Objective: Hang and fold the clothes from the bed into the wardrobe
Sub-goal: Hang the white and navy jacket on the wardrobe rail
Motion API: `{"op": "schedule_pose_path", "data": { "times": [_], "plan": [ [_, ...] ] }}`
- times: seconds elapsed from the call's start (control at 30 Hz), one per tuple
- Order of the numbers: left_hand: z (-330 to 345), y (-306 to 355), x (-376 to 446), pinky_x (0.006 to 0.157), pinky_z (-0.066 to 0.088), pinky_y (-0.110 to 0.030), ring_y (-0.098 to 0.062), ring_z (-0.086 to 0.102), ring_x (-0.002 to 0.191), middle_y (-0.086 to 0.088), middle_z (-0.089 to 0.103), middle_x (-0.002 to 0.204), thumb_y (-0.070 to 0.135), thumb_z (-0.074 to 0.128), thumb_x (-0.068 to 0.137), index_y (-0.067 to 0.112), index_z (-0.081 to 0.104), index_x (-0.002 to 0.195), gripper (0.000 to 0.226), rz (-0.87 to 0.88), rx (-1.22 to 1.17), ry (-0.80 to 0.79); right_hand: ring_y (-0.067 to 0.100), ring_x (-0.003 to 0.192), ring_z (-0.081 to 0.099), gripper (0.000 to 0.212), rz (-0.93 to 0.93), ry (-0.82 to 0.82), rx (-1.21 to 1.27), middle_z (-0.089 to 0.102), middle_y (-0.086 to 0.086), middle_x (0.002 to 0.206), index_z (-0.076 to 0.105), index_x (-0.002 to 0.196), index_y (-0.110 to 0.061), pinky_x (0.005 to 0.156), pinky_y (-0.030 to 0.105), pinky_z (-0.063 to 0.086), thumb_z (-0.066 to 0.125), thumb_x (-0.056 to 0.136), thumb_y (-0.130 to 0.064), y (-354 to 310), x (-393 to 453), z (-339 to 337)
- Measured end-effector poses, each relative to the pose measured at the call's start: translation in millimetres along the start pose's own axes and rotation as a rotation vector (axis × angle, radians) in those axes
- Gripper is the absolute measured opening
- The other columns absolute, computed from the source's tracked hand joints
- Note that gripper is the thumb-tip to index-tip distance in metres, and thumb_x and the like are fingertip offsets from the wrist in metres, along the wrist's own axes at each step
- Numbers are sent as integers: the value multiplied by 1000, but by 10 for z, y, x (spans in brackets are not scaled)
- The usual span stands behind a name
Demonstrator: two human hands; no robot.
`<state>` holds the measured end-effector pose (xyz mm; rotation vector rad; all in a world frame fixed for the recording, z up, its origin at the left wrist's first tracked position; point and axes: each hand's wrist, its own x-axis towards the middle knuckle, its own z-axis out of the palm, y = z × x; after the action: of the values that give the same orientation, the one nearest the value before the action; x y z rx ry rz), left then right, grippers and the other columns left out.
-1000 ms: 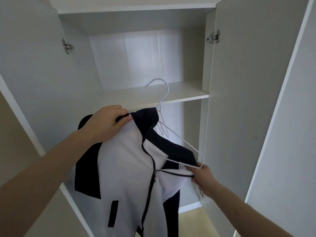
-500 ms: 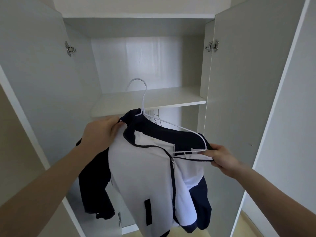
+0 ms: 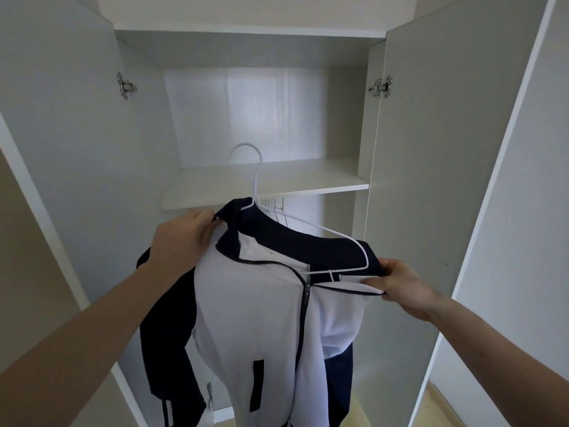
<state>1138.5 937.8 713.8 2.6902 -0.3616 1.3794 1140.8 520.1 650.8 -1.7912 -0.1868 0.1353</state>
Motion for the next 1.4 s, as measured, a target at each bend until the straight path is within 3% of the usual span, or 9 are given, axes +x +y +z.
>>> {"op": "schedule_pose_path", "data": {
  "times": [0.1,0.23,0.5,0.67,0.8,0.9,1.0,1.23,1.4],
  "plan": [
    [-15,-16,-10,46,31,-30,-31,54,57,-8,59,69,40,37,99,5,57,75,47,34,62,13,9,57,32,29,75,-75,131,60,-2,74,78,107,-9,46,18,20,63,89,8,-40,3,-18],
    [-44,-85,-41,43,27,-27,-28,48,52,-5,52,64,32,44,101,9,51,70,38,82,106,64,4,50,25,29,146,-157,331,42,-6,63,69,88,-8,38,14,15,49,90,12,-128,1,-58],
    [-66,-67,-178,46,25,-24,-29,49,45,-4,54,62,26,44,97,9,53,78,27,228,-44,-31,2,44,31,30,144,114,642,38,-6,59,47,75,-14,31,12,18,40,95,7,-172,208,-127],
    [-65,-20,-306,41,39,-37,-35,48,42,-9,52,54,34,36,100,0,53,75,46,170,-218,-131,20,66,40,11,89,351,597,51,8,84,64,108,-7,66,25,40,62,100,-14,-165,332,-171],
    [-80,54,-322,41,36,-36,-29,43,39,-7,48,50,34,35,101,1,50,72,46,159,-313,-145,22,69,49,15,11,505,612,62,11,88,71,107,-4,72,30,47,70,94,-11,-275,336,-105],
    [-85,60,-303,42,32,-33,-24,40,39,-4,45,49,35,35,102,4,48,71,45,124,-386,-148,13,57,65,8,-24,524,615,72,2,75,73,101,-8,59,20,56,72,93,-10,-346,327,-80],
    [-64,25,-271,43,29,-29,-22,40,40,-1,44,49,37,34,103,6,48,73,46,123,-380,-154,6,50,63,11,-55,520,607,72,-3,68,73,105,-6,50,16,52,71,94,-10,-373,323,-84],
    [130,-12,-390,51,40,-35,-25,48,51,-2,55,59,58,16,100,14,51,79,60,145,-77,-331,22,84,68,11,-197,397,425,74,10,93,75,102,-6,82,35,57,70,96,-14,-652,189,83],
    [299,262,-303,58,37,-35,-26,54,62,1,55,64,45,35,107,21,45,75,42,-119,-111,-412,9,46,52,7,-290,305,149,57,5,70,67,91,-7,41,18,39,69,96,-11,-945,168,565]
  ]
}}
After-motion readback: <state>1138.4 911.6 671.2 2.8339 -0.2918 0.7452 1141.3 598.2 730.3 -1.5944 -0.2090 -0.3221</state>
